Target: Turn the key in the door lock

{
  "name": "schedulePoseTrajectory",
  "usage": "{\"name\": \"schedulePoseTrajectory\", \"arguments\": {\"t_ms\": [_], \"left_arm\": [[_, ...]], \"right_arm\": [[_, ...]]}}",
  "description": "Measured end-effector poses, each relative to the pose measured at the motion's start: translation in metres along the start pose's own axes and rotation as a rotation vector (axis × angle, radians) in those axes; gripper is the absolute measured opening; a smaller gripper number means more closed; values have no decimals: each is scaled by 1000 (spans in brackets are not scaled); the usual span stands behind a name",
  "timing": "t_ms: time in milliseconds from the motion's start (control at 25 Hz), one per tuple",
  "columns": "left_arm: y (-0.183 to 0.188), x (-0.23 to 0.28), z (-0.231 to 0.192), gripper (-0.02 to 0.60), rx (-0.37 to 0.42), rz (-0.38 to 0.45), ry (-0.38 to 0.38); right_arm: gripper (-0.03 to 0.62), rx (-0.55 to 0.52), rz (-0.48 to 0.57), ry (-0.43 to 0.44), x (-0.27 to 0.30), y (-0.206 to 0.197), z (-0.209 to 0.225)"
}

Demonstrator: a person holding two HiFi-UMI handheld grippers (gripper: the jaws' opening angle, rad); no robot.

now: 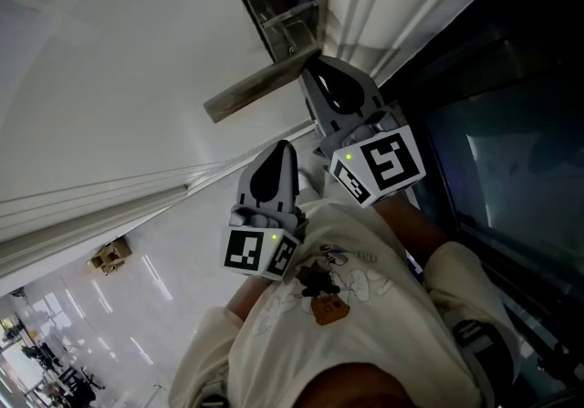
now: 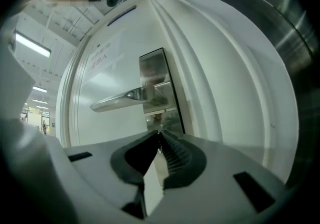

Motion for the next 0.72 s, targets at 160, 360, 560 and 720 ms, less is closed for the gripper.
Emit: {"name": "schedulePoseTrajectory", "arguments": {"t_ms": [160,360,560,720], "left_arm": [[0,1,1,5,2,-2,-5],[-1,1,3,5,2,-9,-7],[-2,3,3,5,-1,-11,-11],[-2,4,4,5,2,-15,-10]], "right_arm": [[32,105,6,17,0,-3,4],[34,318,12,45,0,-8,10],[35,476,7,76,2,-12,14],[37,636,0,116,3,-17,19]]}}
Point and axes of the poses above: the fingertips, and each gripper's own axes: x forward along the fingers, z to its right, y out of its top, the point moved 10 cm from there along -x, backward along the fingers, and after that the axes turned 8 degrees about -y, right-handed, at the moved point
